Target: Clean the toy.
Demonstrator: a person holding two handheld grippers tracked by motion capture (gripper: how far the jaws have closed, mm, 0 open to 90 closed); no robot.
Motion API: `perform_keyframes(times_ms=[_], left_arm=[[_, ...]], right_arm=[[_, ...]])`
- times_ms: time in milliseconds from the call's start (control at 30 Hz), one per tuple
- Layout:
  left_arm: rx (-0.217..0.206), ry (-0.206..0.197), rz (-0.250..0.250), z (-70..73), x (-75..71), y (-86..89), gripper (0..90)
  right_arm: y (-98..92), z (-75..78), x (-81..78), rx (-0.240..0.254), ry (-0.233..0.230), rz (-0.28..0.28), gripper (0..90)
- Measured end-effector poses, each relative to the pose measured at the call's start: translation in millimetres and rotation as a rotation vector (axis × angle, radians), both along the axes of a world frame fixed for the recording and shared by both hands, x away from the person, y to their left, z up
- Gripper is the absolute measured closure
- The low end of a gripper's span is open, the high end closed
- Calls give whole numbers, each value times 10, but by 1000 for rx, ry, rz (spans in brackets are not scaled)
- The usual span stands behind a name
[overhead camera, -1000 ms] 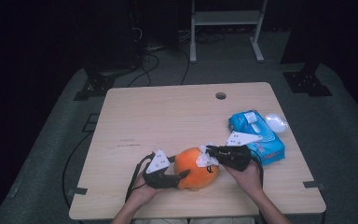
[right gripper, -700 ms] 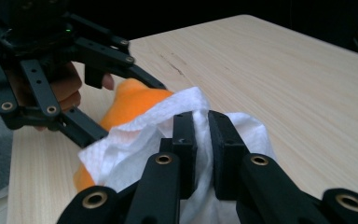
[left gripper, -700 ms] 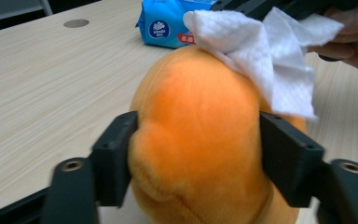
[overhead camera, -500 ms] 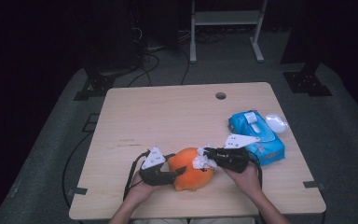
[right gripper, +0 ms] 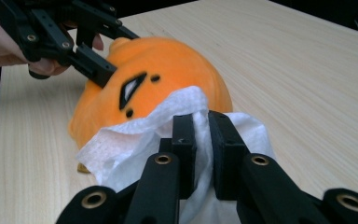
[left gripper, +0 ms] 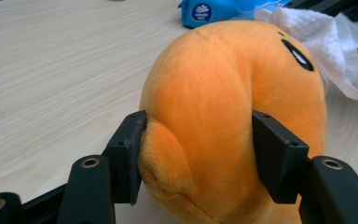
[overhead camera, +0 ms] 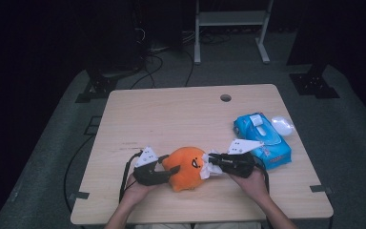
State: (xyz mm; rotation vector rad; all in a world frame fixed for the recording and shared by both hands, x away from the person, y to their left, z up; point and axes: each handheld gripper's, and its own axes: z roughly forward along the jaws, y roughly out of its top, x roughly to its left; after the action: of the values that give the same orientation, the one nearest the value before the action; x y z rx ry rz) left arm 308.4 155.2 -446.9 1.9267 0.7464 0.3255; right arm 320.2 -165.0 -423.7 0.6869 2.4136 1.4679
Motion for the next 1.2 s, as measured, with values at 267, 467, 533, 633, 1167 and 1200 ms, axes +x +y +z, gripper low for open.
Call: perform_keyframes(times_ms=[267,467,533,633,1167,1200], left_arm=[[5,6,23,-13,22,36,413],[8,2,26,-12,18,35,413],[6,3,27,-12,17,30,413],[16,-25,16,1,-15,-3,412],[46,-154,-73,92,-236,-277,424],[54,-161,-78,98,-247,-289,424]], right_arm=[[186,48,-124,24,-27,89,807],[37,-86,31,32,45,6,808],[18,-99,47,61,68,6,808],[81,-43,1,75,44,29,808],[24,3,67,125,49,-27,807],[32,12,69,131,45,-24,807]])
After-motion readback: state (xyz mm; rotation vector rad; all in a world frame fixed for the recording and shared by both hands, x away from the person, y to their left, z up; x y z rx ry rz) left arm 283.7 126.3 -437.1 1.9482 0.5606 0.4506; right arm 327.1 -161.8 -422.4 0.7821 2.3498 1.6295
